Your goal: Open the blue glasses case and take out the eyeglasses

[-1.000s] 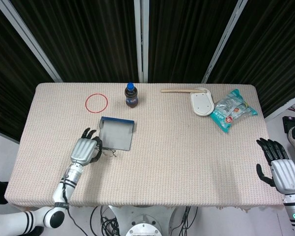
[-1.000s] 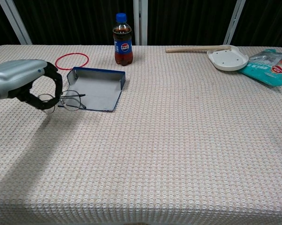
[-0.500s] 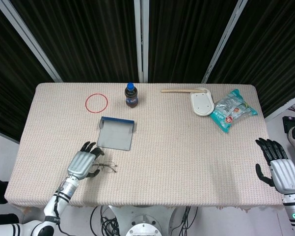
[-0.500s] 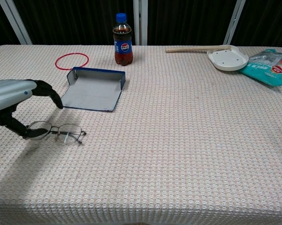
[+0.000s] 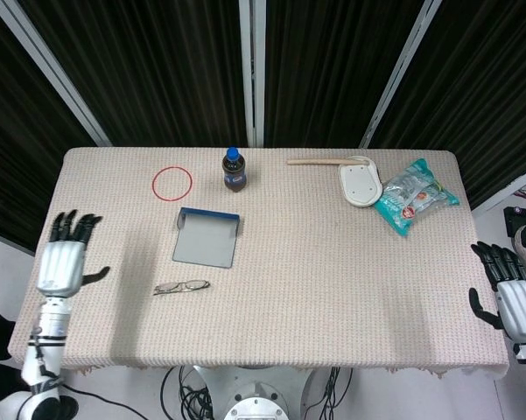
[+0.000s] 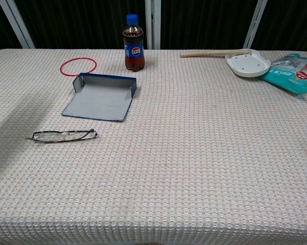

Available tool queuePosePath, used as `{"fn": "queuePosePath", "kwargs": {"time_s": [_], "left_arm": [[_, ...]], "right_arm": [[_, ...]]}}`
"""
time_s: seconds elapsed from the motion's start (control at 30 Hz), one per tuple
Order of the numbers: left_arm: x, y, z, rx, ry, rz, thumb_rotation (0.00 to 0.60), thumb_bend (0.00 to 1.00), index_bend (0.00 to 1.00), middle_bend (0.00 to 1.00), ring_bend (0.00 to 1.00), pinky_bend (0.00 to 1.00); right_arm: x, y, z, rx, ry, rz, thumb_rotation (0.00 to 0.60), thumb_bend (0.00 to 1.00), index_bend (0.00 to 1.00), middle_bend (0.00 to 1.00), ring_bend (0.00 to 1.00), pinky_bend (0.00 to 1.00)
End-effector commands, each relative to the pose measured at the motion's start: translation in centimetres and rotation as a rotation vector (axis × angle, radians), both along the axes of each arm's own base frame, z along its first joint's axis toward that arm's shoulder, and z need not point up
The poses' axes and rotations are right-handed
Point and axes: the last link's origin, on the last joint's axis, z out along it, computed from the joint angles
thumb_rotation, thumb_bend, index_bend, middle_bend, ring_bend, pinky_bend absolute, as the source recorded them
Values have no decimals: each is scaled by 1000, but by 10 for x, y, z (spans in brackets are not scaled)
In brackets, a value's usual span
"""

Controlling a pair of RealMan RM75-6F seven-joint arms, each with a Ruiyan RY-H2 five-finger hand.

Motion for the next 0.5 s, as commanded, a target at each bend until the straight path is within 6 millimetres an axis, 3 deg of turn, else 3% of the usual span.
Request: {"fn": "queuePosePath", "kwargs": {"time_s": [0.03, 0.2, 0.5], "left_arm": [[-41, -23, 42, 96, 51, 60, 600, 68, 176, 146, 0, 0], [-58, -63, 54, 88, -51, 80, 600, 68, 174, 146, 0, 0], [-51, -111, 39, -21, -43, 15, 600, 68, 173, 146, 0, 0]], "right_arm": [[-1, 1, 2, -9, 2, -6, 600, 487, 0, 76, 0, 0], [1, 5, 2, -7, 3, -8, 600, 486, 0, 76, 0, 0], [12, 15, -9, 21, -5, 32, 600, 486, 0, 79, 0, 0]]}}
